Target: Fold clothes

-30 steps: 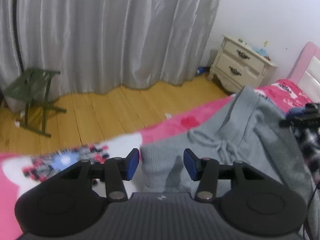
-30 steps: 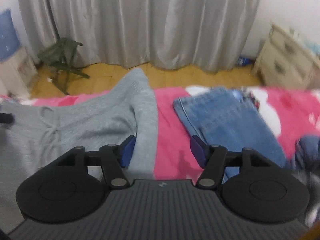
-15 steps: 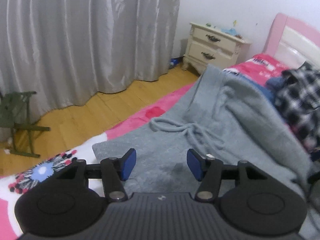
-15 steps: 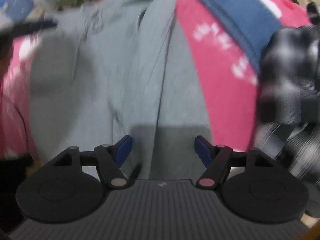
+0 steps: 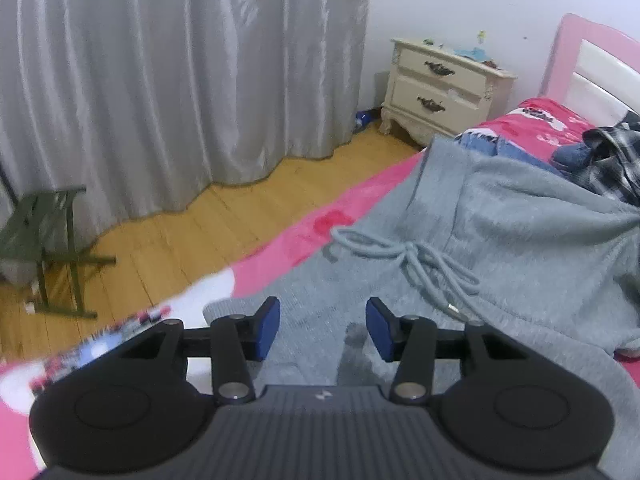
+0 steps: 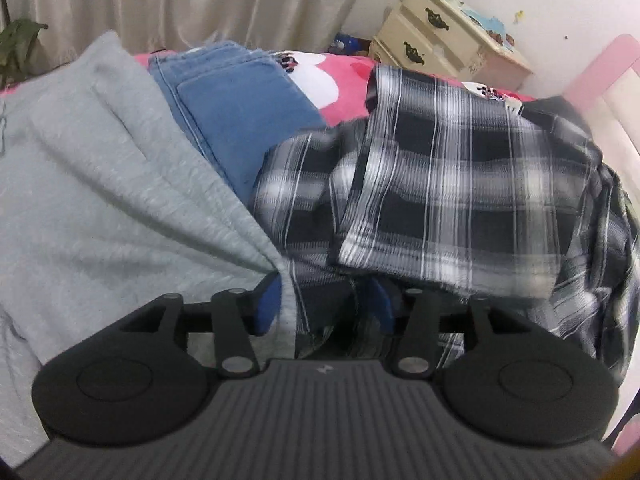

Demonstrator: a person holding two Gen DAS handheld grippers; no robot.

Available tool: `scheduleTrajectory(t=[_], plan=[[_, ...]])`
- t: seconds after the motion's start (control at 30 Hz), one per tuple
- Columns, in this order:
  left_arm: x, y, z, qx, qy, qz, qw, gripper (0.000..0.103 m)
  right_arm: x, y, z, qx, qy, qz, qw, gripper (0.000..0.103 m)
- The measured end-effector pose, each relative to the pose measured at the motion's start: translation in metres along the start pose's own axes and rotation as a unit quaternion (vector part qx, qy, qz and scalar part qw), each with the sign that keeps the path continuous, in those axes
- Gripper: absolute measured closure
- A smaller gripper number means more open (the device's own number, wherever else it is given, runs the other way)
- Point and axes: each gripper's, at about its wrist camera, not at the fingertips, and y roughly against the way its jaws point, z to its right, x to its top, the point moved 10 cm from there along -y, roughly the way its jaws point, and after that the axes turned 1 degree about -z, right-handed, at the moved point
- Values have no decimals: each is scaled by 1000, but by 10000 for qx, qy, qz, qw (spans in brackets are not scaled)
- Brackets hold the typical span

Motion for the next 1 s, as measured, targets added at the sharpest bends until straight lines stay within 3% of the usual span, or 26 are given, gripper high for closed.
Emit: scheduleTrajectory(t=[0.1,0.13,0.17,0.23,0.3,0.37,0.43,0.5,0.6,0.77,0.93,1.0], plan=[[11,0,-1,-116,-254,97,9996,45,23,16,14,-121,-306,358,9988,40],[14,-2,1,-205,-343,75,9992,43,30,20,28,-290,-565,402,9972,36],[17,-5,2,-293,-433,52,9986,43,36,24,42,-456,-827,445,9945,24],[22,-12,7,-494,-638,14,9967,43,50,32,66,-416,-1719,565,9826,20],[25,-23,13,-694,-823,-61,9942,43,62,36,55,269,-2019,690,9766,20],[24,-39,17,-911,-933,-289,9910,43,82,33,8,1177,-1734,718,9752,20],[22,-53,18,-962,-1039,-577,9882,43,101,32,-42,2018,-1419,726,9664,20],[19,-59,18,-1020,-1174,-725,9852,44,123,21,-98,2698,-1140,540,9546,20],[17,-58,18,-1036,-1320,-740,9830,45,158,-11,-160,3176,-1304,-75,9392,20],[11,-55,20,-969,-1547,-594,9814,48,175,-60,-193,2664,-1728,-863,9443,20],[9,-45,24,-776,-1878,-194,9789,62,190,-105,-226,2126,-2127,-1636,9396,19],[10,-41,25,-705,-1935,-38,9786,66,188,-102,-230,2036,-1874,-1535,9486,23]])
